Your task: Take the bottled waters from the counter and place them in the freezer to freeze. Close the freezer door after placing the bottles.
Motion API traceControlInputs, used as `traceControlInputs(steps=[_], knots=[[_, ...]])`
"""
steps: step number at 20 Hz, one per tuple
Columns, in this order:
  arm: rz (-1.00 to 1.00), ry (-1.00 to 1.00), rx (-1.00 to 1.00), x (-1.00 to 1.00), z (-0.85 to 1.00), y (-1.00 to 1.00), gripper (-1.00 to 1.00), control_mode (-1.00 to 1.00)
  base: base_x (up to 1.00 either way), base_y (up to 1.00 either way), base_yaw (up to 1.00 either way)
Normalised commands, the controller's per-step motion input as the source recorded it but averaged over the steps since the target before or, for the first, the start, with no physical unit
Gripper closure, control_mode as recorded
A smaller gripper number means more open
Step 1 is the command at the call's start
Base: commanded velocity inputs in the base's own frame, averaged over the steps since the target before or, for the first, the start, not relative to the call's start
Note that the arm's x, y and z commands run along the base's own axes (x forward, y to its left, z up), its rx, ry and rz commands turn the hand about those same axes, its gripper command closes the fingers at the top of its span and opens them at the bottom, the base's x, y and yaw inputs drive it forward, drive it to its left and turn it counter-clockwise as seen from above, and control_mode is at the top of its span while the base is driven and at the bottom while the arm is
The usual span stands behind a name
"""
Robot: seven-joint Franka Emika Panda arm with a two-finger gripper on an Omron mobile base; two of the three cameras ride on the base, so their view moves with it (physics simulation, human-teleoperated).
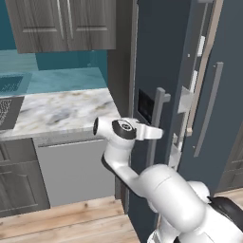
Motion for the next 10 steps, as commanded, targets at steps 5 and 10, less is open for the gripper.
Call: traceControlInputs(steps=[5,10], knots=[[0.00,0.09,0.06,0.14,0.00,-0.26,-1.00,-1.00,0.00,0.00,0.00],[0.04,0.03,0.15,0.03,0.00,-0.47,-1.00,-1.00,0.00,0.00,0.00]])
